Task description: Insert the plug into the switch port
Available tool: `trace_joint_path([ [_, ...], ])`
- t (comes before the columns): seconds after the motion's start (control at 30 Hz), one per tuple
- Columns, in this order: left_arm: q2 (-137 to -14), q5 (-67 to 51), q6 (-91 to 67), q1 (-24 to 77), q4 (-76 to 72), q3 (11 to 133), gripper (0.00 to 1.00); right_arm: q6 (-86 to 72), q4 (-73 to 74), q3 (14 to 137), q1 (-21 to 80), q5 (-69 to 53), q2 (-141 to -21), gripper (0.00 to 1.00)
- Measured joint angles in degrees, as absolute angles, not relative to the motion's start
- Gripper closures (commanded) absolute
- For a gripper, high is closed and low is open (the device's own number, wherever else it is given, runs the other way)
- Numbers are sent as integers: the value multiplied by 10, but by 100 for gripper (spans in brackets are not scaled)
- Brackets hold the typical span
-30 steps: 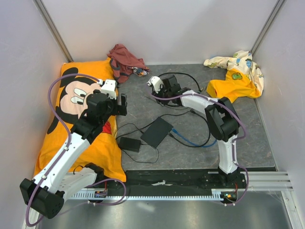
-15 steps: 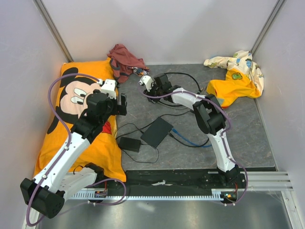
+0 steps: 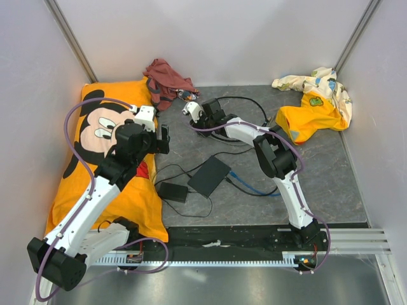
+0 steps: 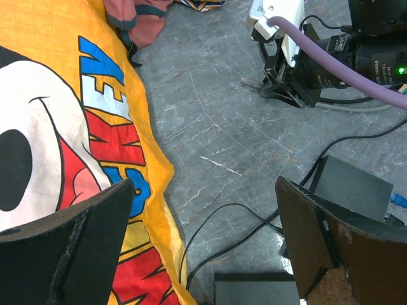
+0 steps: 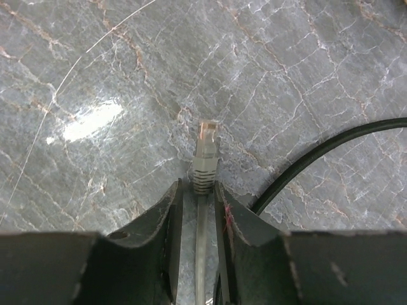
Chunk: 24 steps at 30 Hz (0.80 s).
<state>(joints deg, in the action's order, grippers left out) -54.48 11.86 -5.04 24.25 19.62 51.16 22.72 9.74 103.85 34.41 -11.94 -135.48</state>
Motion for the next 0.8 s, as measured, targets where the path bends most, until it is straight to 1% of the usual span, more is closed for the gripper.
trace_joint_path([
  [0.03, -545, 118, -50, 242, 196, 512, 1, 227, 98, 1041, 345, -115, -1356, 76],
  [0.13, -545, 116, -50, 241, 196, 512, 1, 226, 100, 1046, 348, -109, -1359, 90],
  [0.17, -545, 116, -51, 241, 196, 512, 1, 227, 100, 1046, 349, -105, -1359, 99],
  [0.37, -545, 106, -51, 241, 196, 512, 1, 226, 95, 1039, 354, -92, -1355, 100],
  [0.5, -540, 86, -51, 241, 196, 511, 1, 207, 99, 991, 353, -110, -1318, 100],
  [0.63, -512, 51, -63, 238, 176, 494, 1, 176, 121, 943, 347, -139, -1249, 100],
  [0.8, -450, -13, -86, 237, 114, 453, 1, 122, 116, 894, 329, -185, -1115, 100],
])
